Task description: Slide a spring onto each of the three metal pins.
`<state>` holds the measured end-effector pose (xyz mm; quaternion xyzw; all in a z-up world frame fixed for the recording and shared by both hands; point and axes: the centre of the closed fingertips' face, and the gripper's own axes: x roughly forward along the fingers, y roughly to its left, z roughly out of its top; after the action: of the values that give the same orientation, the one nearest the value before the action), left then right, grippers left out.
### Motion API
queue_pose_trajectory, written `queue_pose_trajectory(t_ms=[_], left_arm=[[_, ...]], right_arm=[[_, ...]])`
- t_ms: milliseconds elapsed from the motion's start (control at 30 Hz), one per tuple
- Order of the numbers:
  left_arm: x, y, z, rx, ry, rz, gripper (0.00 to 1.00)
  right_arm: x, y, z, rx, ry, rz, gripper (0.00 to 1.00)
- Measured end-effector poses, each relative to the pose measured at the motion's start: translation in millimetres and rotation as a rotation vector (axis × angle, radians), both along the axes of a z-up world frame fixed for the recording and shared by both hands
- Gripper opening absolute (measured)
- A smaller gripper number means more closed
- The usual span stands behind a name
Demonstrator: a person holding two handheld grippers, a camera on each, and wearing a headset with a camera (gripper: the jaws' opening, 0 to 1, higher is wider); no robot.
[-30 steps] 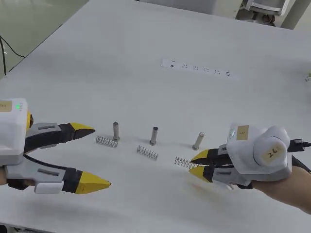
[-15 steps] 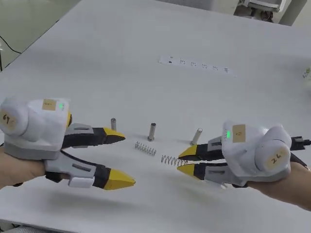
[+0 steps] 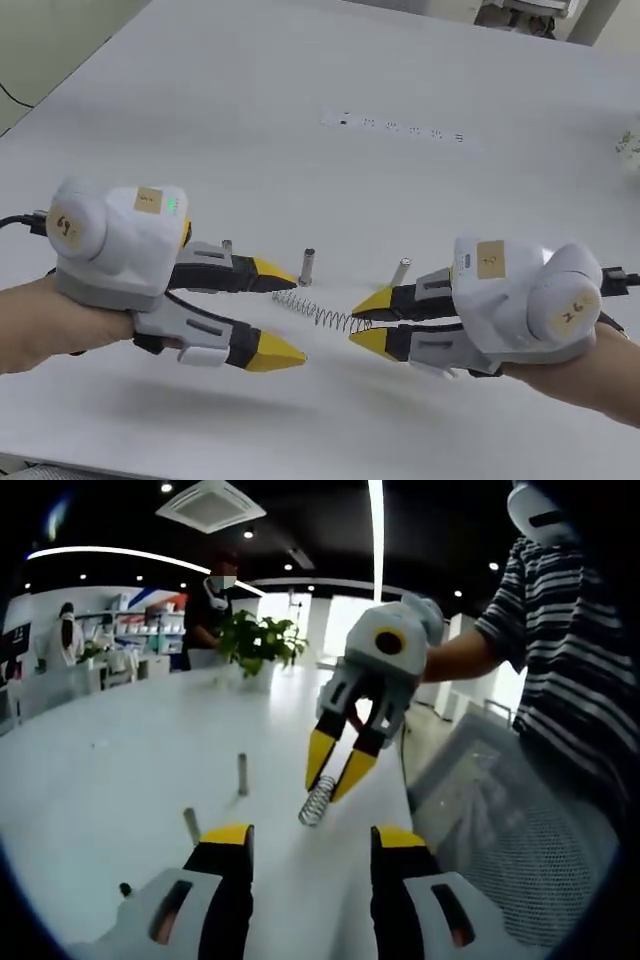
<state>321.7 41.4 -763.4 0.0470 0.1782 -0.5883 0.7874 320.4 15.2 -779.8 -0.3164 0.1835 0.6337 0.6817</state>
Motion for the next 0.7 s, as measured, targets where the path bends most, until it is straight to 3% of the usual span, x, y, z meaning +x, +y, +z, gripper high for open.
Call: queue_pose_trajectory(t_ms=[200, 333, 433, 700], left_arm=[[-6.7, -5.8, 2.6, 0.000, 0.000, -0.068, 0.34], [-2.6, -7.5, 5.5, -0.032, 0.014, -0.065, 0.29], [-1.1, -10.3, 4.3, -0.030, 0.000, -0.071, 0.25], [-1.0, -15.5, 6.2, -0.063, 0.011, -0.098, 0.13]], right_arm=[[-3.6, 4.9, 5.0, 0.022, 0.005, 0.016, 0.08], [-4.2, 6.4, 6.6, 0.037, 0.013, 0.014, 0.08], [-4.6, 7.9, 8.8, 0.050, 0.018, 0.014, 0.08], [-5.8, 10.0, 11.8, 0.052, 0.010, 0.030, 0.08]])
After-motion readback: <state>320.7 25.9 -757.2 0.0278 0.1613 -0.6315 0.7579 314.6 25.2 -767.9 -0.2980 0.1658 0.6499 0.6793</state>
